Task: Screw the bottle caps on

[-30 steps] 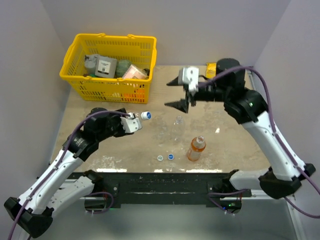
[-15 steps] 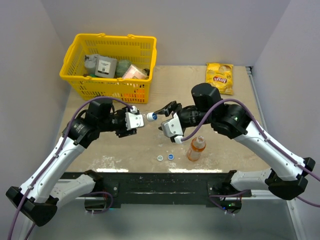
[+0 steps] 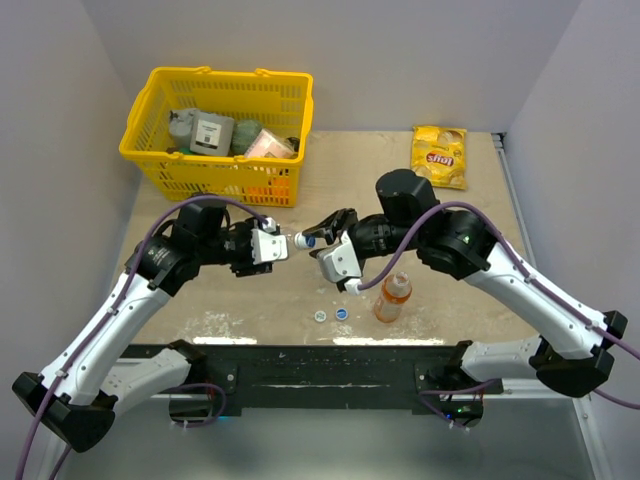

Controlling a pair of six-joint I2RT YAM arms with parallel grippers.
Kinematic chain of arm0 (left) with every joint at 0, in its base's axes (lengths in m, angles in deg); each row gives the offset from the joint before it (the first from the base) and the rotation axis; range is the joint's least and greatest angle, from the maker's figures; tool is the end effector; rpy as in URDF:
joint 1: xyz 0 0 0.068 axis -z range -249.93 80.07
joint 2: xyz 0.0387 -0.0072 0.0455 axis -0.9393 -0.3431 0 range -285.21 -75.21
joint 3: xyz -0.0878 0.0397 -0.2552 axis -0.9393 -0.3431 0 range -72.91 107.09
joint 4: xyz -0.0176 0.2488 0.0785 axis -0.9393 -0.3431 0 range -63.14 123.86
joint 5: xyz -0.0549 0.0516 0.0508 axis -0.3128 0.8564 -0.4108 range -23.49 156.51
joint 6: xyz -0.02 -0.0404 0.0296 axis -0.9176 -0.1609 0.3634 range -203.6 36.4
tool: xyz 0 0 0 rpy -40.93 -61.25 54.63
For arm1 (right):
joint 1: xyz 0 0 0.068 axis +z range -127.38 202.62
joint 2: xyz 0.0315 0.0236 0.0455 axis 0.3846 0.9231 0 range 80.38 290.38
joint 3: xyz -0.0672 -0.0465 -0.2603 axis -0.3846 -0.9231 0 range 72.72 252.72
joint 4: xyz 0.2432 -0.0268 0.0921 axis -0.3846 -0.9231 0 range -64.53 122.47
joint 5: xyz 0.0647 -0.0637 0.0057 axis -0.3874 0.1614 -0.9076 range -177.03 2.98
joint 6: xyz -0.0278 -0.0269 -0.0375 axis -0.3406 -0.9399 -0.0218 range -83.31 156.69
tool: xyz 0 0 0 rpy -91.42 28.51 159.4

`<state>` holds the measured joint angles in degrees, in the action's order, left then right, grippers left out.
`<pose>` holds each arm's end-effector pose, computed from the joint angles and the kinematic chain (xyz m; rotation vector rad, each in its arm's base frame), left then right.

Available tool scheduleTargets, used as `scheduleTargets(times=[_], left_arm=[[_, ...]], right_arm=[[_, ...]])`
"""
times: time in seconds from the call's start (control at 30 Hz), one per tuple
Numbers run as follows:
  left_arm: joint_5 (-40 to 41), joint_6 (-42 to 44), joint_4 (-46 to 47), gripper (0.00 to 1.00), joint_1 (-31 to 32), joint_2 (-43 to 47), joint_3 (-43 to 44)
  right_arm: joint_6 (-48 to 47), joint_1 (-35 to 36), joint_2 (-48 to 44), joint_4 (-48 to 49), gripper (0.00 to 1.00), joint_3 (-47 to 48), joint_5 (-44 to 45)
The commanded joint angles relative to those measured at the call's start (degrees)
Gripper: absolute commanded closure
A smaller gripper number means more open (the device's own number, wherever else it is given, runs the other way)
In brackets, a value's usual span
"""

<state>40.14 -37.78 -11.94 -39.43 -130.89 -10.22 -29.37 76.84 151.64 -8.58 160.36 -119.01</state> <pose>0.1554 -0.1099 0.3546 1.5370 1.5603 -0.3663 0.1297 0.2123 0.4467 -1.8444 0.6512 0.4211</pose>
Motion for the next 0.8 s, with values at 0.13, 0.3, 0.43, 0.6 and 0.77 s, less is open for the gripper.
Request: scheduleTargets(times=[0.13, 0.3, 0.43, 0.6, 0.77], left_arm=[[-1.3, 3.2, 0.1, 1.00, 0.1, 0.8, 2.3], [1.0, 3.7, 1.6, 1.00, 0.2, 1.2, 2.5], [11.1, 2.1, 15.5, 1.00, 0.2, 4.3, -0.6], [25.4, 3.7, 36.8, 1.00, 0.8, 10.8, -10.7], [33.3, 6.0, 49.6, 1.00, 2.0, 11.9, -16.1]], right_arm=[[-1.9, 0.4, 0.8, 1.7, 0.62, 1.5, 1.6], [1.7, 0.6, 1.9, 2.1, 0.78, 2.3, 3.7], [23.2, 0.5, 8.8, 4.3, 0.92, 8.3, 7.2], [52.5, -0.1, 13.2, 8.9, 1.00, 11.8, 9.3], [71.2, -6.3, 16.4, 16.0, 1.00, 12.8, -3.1]])
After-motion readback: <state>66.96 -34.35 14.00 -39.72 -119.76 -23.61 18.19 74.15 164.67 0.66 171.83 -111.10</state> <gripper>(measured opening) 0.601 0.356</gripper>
